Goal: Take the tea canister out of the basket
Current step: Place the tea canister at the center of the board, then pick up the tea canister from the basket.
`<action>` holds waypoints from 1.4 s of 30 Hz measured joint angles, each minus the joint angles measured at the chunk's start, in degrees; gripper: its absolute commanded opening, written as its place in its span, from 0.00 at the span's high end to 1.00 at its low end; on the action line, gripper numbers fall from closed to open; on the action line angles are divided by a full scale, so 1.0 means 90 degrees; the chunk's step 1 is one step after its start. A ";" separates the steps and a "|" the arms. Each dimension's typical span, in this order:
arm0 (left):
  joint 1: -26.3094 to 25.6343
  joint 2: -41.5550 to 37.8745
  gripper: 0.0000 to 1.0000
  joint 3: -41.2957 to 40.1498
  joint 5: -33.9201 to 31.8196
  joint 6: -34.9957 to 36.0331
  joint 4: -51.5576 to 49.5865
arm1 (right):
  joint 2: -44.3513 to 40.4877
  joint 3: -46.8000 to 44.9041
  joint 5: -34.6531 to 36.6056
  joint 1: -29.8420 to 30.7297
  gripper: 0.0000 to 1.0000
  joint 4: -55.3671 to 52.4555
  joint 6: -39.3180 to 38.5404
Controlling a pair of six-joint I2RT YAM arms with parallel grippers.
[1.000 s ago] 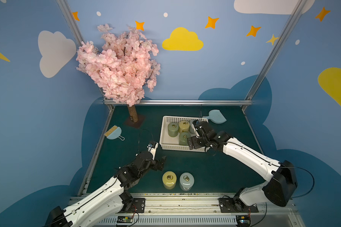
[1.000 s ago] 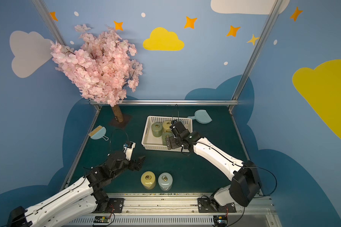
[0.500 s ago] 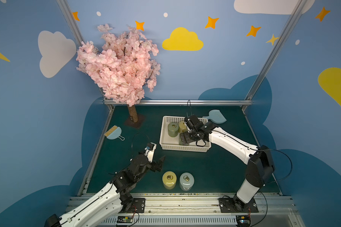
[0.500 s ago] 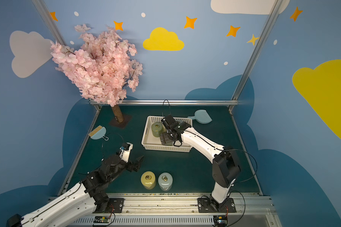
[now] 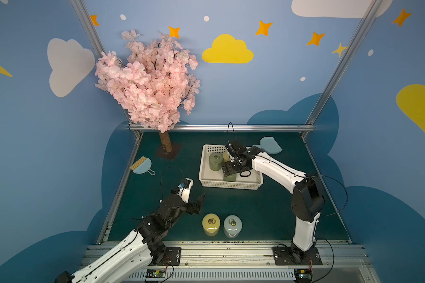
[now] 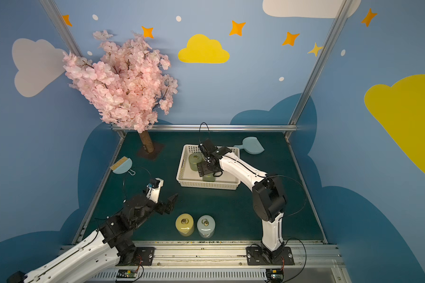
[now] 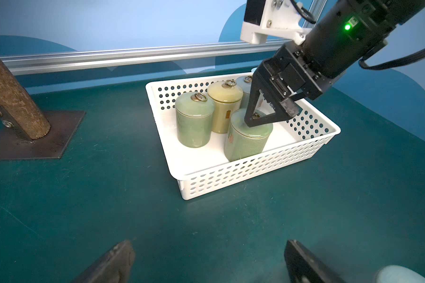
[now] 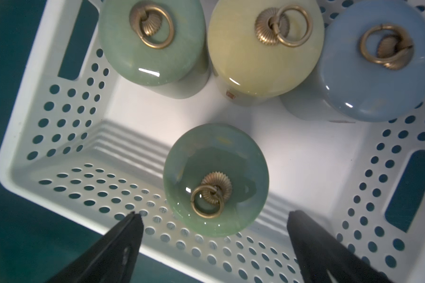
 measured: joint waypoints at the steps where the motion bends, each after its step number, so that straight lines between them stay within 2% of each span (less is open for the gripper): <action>1: 0.0000 0.0000 0.00 0.0000 0.0000 0.0000 0.0000 | 0.0056 0.0066 -0.0024 -0.0010 0.02 -0.0027 0.0000; 11: 0.0000 0.0010 0.00 0.0000 -0.0007 0.0017 0.0000 | 0.0906 0.1061 -0.0323 -0.0083 0.02 -0.0675 -0.0148; 22: 0.0000 0.0032 0.00 0.0000 -0.0007 0.0019 0.0000 | 0.1107 0.1103 -0.0415 -0.0151 0.02 -0.0918 -0.0175; 29: 0.0000 0.0049 0.00 0.0000 -0.0007 0.0019 0.0002 | 0.1265 0.1146 -0.0444 -0.0175 0.06 -0.0935 -0.0211; 32: 0.0000 0.0049 0.00 0.0000 -0.0007 0.0019 0.0002 | 0.1336 0.1156 -0.0454 -0.0175 0.09 -0.0945 -0.0223; 36: 0.0000 0.0049 0.00 0.0000 -0.0015 0.0019 0.0000 | 0.1362 0.1173 -0.0493 -0.0177 0.20 -0.0967 -0.0250; 42: 0.0000 0.0049 0.00 0.0000 -0.0029 0.0019 0.0002 | 0.1399 0.1246 -0.0503 -0.0187 0.31 -0.1035 -0.0301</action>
